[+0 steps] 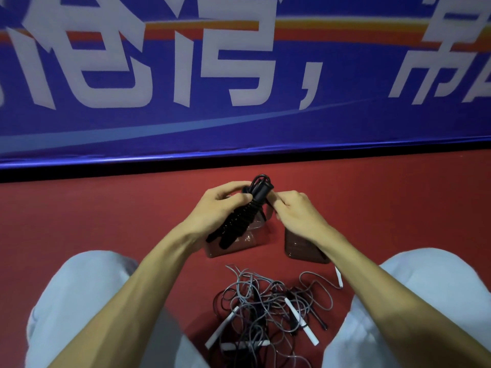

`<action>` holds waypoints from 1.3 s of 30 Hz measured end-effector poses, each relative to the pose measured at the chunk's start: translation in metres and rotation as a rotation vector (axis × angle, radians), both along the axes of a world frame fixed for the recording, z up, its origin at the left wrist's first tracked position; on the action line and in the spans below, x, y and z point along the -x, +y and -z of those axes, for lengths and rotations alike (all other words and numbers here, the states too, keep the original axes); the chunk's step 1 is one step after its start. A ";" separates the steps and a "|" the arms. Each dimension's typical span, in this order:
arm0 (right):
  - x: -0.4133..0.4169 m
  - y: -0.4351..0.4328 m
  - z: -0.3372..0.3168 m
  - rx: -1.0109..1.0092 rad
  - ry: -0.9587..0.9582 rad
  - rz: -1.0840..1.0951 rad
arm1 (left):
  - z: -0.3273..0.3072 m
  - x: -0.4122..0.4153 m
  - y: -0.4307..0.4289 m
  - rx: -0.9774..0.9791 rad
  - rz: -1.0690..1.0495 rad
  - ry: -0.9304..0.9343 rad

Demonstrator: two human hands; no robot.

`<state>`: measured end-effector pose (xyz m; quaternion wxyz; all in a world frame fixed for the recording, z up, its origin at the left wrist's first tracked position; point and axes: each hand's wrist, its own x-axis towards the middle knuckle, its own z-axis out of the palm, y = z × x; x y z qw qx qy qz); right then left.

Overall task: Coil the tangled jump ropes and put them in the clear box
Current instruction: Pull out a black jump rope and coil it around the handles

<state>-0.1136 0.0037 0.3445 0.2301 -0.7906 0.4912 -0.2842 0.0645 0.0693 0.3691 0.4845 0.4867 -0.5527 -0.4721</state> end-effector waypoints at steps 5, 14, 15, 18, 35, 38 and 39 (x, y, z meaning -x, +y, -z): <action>0.006 0.006 -0.003 -0.098 0.043 -0.092 | 0.005 0.002 -0.007 0.010 -0.169 0.048; 0.000 0.014 0.000 -0.113 -0.048 -0.201 | 0.017 -0.012 -0.018 0.081 -0.373 -0.056; -0.001 0.017 -0.001 -0.103 -0.124 -0.207 | 0.019 -0.014 -0.019 0.086 -0.385 -0.076; -0.008 0.023 -0.006 -0.178 -0.323 -0.293 | 0.022 -0.019 -0.021 0.116 -0.395 -0.219; -0.003 0.015 -0.013 0.350 -0.403 -0.053 | 0.018 -0.001 -0.011 -0.060 -0.017 -0.348; -0.008 0.017 -0.016 0.260 -0.494 -0.113 | 0.018 0.002 -0.013 -0.066 -0.019 -0.290; -0.009 0.020 -0.017 0.181 -0.549 -0.149 | 0.018 0.003 -0.014 -0.069 -0.020 -0.281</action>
